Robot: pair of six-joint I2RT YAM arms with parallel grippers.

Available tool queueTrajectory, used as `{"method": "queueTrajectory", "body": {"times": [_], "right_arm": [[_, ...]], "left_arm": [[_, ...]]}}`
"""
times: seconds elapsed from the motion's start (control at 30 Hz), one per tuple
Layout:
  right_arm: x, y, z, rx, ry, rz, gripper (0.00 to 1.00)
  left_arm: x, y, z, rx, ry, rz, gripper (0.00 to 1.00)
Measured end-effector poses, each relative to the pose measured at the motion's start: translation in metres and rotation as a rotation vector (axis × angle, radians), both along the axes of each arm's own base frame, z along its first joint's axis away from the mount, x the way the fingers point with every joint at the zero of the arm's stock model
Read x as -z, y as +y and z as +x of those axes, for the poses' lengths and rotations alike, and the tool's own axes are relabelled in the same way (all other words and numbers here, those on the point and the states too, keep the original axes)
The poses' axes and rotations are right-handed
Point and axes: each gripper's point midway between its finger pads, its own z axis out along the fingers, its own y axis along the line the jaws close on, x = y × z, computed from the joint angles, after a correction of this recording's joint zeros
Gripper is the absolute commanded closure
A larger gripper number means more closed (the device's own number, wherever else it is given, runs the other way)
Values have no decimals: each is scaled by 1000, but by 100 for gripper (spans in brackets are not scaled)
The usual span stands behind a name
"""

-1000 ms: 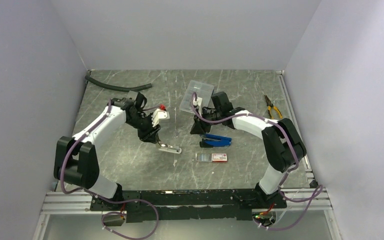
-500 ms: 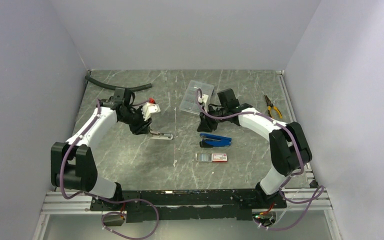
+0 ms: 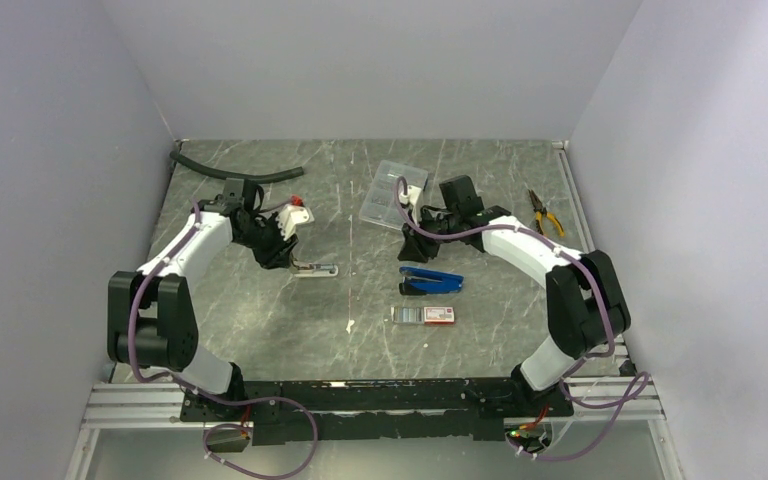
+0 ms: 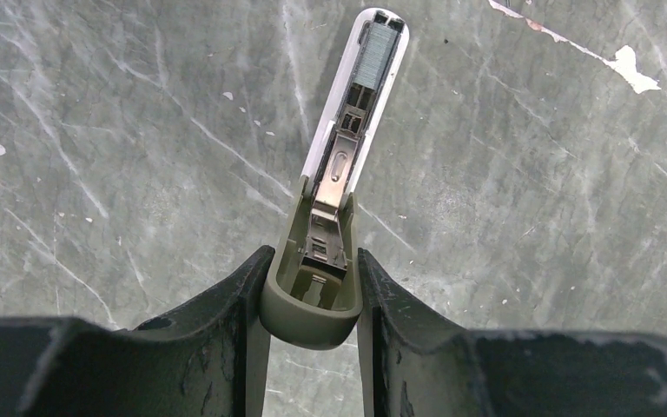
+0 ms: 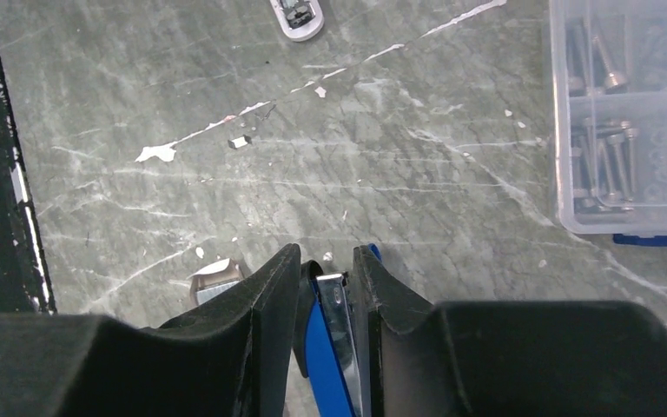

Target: Load the staples into the stapler

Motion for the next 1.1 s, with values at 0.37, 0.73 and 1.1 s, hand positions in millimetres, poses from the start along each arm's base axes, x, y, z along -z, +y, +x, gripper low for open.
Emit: {"method": "queueTrajectory", "body": {"times": [0.37,0.73,1.1], "right_arm": [[-1,-9,-4,20,-26,-33,66],[5,-22,-12,37,-45,-85,65],[7,-24,-10,46,-48,-97,65]], "left_arm": [[8,6,-1,-18,6,-29,67],[3,4,-2,-21,5,-84,65],[-12,-6,3,13,-15,-80,65]]}}
